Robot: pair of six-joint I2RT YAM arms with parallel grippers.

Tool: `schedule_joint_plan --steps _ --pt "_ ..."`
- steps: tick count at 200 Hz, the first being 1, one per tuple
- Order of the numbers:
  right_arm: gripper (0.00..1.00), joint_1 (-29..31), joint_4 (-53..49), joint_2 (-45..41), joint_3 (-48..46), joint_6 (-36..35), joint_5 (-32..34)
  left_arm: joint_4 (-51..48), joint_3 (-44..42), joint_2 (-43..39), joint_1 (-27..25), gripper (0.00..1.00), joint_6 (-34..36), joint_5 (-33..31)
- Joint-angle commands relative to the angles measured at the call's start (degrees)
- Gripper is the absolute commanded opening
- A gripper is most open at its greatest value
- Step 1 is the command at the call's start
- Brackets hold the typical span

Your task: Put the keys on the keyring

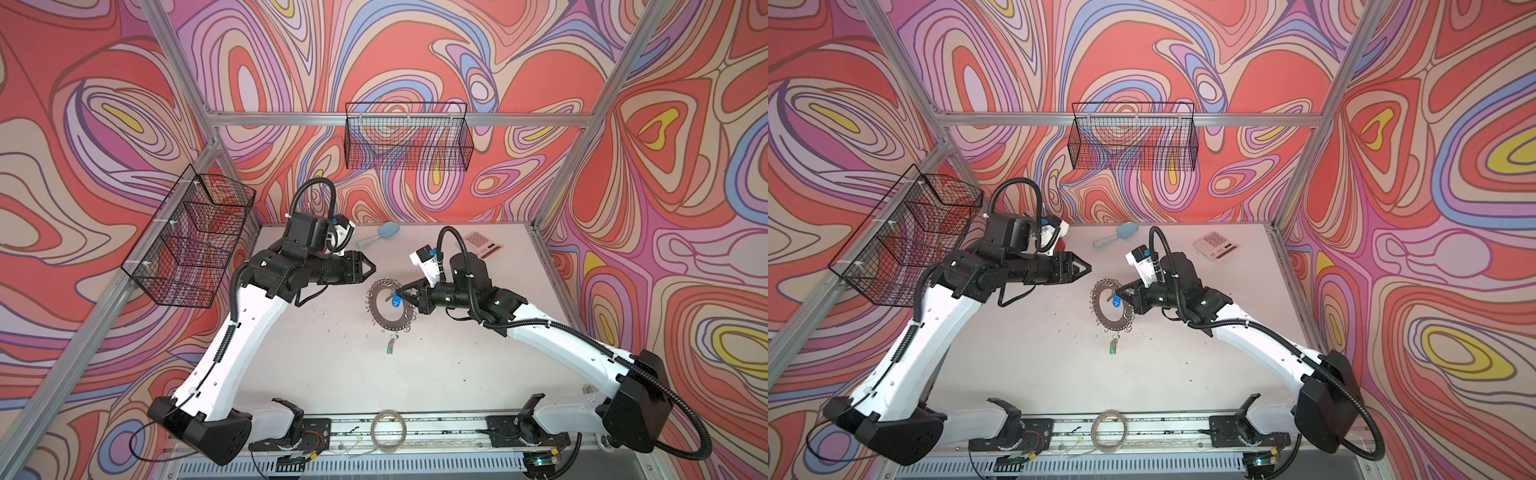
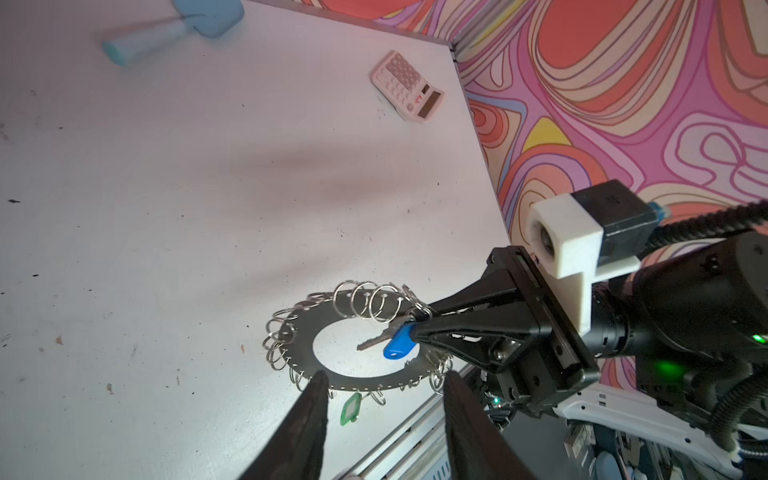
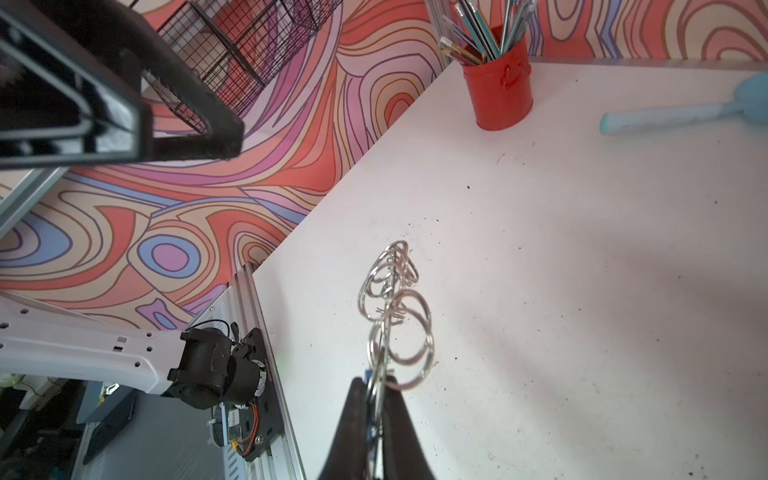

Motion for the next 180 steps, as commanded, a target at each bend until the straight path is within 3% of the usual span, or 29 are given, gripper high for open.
schedule_joint_plan --steps 1,57,103,122,148,180 --pt "0.0 -1.6 12.61 -1.16 -2.24 8.81 -4.4 7.13 -4.69 -3.4 1.38 0.49 -2.07 -2.71" --pt "0.0 -10.02 29.74 -0.37 -9.46 24.36 -11.72 18.92 -25.91 -16.01 4.18 0.57 -2.2 -3.59" --pt "0.0 -15.72 41.16 9.85 -12.41 32.72 -13.41 27.66 -37.89 -20.71 5.91 0.59 -9.46 -5.05" --pt "0.0 -15.81 41.93 15.76 -11.23 32.2 -12.0 28.79 -40.38 -21.32 5.94 0.59 -11.0 -6.53" --pt "0.0 -15.81 55.55 24.2 -11.89 39.78 -13.33 28.01 -41.09 -22.45 5.9 0.58 -10.21 -8.53" --pt "0.0 -15.81 64.85 34.0 -11.96 44.14 -11.94 27.51 -40.51 -20.98 5.89 0.58 -8.82 -7.84"
